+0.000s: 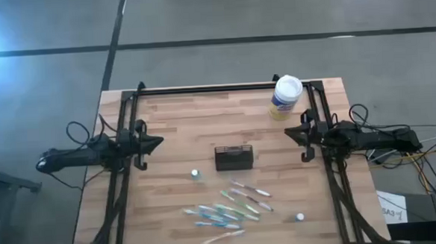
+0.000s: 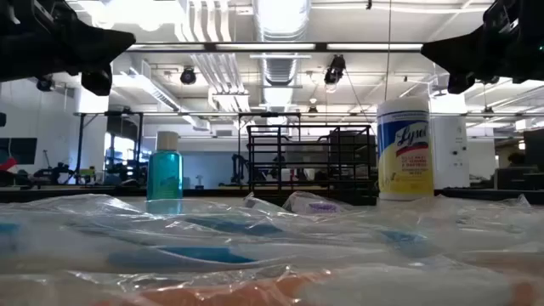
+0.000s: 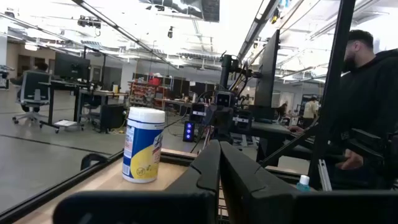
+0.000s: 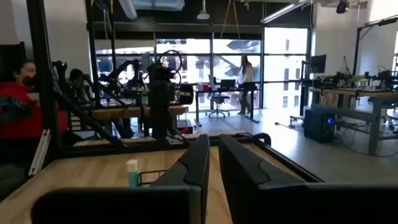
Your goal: Pick & Place toothbrushing station
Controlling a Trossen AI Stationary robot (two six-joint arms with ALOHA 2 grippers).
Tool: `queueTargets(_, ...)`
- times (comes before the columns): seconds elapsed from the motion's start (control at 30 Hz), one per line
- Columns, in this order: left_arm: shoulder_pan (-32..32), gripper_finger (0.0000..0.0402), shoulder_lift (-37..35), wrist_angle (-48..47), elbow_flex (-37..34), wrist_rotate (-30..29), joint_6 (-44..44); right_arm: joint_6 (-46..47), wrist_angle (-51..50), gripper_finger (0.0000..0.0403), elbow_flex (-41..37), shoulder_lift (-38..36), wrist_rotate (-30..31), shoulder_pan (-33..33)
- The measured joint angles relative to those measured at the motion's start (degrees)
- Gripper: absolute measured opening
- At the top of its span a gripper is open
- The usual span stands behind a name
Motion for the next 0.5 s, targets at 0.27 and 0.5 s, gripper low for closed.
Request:
queueTargets(0.27,0.00,0.0013,0.00,-0.39,0.00,0.00,-0.70,-0.94,0.67,0.0036,0.00,0.00,0.00,0.00)
queueTargets(0.5,-0.02,0.0013,0.00,-0.35,0.00,-0.02,-0.74,-0.94,0.65,0.0036,0.00,0.00,0.00,0.00)
